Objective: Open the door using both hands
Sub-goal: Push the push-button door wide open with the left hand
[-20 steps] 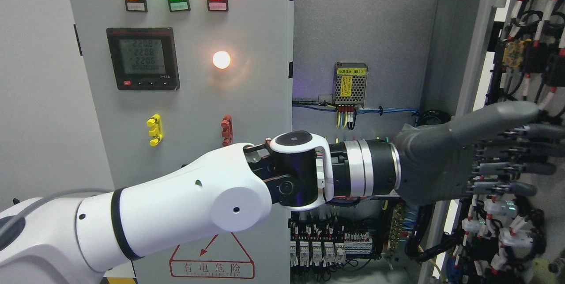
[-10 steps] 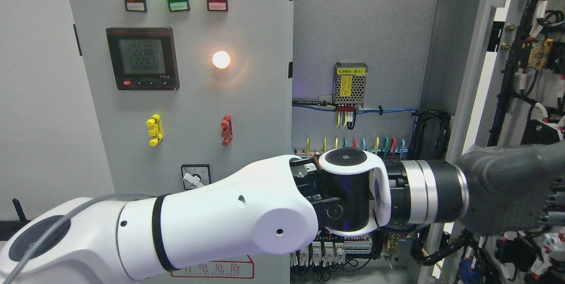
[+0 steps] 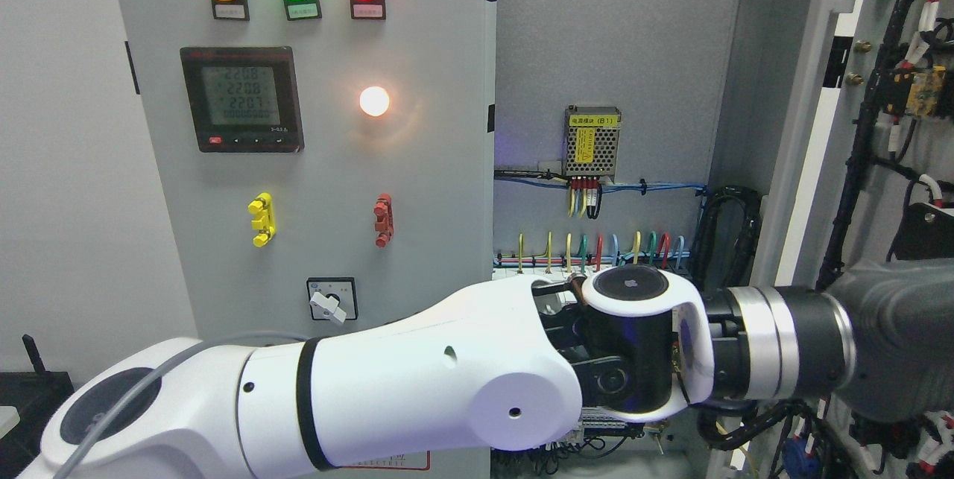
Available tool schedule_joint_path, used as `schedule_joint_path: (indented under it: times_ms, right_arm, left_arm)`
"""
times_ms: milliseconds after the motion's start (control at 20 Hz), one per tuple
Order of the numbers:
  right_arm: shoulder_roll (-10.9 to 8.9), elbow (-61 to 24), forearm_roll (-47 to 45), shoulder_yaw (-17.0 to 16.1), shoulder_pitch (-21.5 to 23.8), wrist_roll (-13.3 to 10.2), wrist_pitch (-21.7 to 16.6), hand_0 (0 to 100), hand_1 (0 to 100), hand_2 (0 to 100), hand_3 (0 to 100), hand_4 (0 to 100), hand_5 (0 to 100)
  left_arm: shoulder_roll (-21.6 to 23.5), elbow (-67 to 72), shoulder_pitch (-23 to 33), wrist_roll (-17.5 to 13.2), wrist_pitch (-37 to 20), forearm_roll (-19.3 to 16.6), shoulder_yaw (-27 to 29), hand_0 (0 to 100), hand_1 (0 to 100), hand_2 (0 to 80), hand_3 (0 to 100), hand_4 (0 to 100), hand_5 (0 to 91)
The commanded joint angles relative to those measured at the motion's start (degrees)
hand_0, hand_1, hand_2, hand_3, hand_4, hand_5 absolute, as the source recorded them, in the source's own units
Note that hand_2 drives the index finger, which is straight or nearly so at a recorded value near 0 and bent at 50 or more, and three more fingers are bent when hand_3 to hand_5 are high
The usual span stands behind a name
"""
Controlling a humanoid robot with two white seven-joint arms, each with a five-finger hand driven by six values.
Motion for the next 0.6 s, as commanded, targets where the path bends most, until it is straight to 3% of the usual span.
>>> schedule_joint_path:
  times_ms: [0, 100, 300, 451, 551]
  right_arm:
    - [0.01, 0.0, 0.0, 0.0, 0.0, 0.0, -0.1, 12, 39, 0, 0, 0, 0]
    - [0.01, 0.0, 0.0, 0.0, 0.0, 0.0, -0.1, 12, 39, 0, 0, 0, 0]
    - [0.01, 0.0, 0.0, 0.0, 0.0, 0.0, -0.1, 12, 39, 0, 0, 0, 0]
    - [0.01, 0.0, 0.0, 0.0, 0.0, 0.0, -0.1, 12, 39, 0, 0, 0, 0]
    - [0.01, 0.0, 0.0, 0.0, 0.0, 0.0, -0.1, 12, 39, 0, 0, 0, 0]
  left_arm:
    - [-1.8, 2.8, 0.5, 0.3, 0.8, -2.1, 0.2, 12, 39, 0.0, 0, 0, 0.0]
    - [0.1, 3.7, 2.9, 0.2, 2.1, -4.3, 0.8, 12, 39, 0.0, 0, 0, 0.0]
    - [11.0, 0.7, 10.2, -1.7, 3.8, -10.3, 3.8, 12, 39, 0.0, 0, 0, 0.0]
    - [22.9, -6.6, 14.9, -6.5, 3.9, -10.6, 7.0, 12, 39, 0.0, 0, 0, 0.0]
    - [31.8, -12.5, 18.6, -7.8, 3.9, -10.7, 9.7, 12, 39, 0.0, 0, 0, 0.0]
